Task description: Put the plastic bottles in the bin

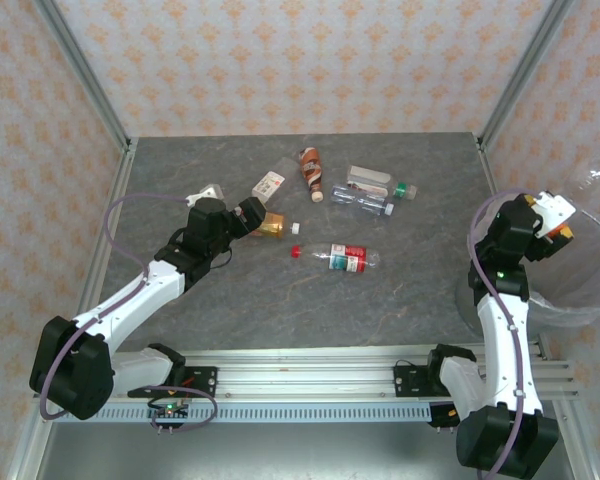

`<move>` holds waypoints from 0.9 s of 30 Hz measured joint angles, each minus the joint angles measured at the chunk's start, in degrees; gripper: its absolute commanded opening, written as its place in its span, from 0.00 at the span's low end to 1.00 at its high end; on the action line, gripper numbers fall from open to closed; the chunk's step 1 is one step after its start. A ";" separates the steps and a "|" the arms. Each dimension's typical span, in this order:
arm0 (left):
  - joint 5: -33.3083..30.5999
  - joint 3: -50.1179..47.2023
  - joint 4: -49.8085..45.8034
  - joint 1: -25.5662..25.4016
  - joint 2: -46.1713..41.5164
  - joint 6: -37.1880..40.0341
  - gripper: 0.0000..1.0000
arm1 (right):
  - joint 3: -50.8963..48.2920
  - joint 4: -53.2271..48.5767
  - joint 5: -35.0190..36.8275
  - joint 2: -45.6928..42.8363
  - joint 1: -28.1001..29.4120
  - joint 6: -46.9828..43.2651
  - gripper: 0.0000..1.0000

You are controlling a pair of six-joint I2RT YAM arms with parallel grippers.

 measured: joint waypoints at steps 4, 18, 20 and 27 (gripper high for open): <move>0.11 0.04 -0.35 0.00 0.02 0.66 1.00 | -0.02 -0.20 -0.15 -0.02 0.00 1.51 0.88; 0.15 0.20 -1.03 0.00 0.70 0.61 1.00 | -0.02 -1.60 0.02 -1.53 0.00 5.25 0.97; 0.11 0.57 -1.75 0.00 1.11 0.59 1.00 | 0.00 -2.14 -0.13 -2.01 0.00 5.60 0.99; -0.83 1.40 -4.66 0.00 2.95 -0.92 1.00 | 0.96 -4.52 -3.96 -5.79 0.00 8.66 0.99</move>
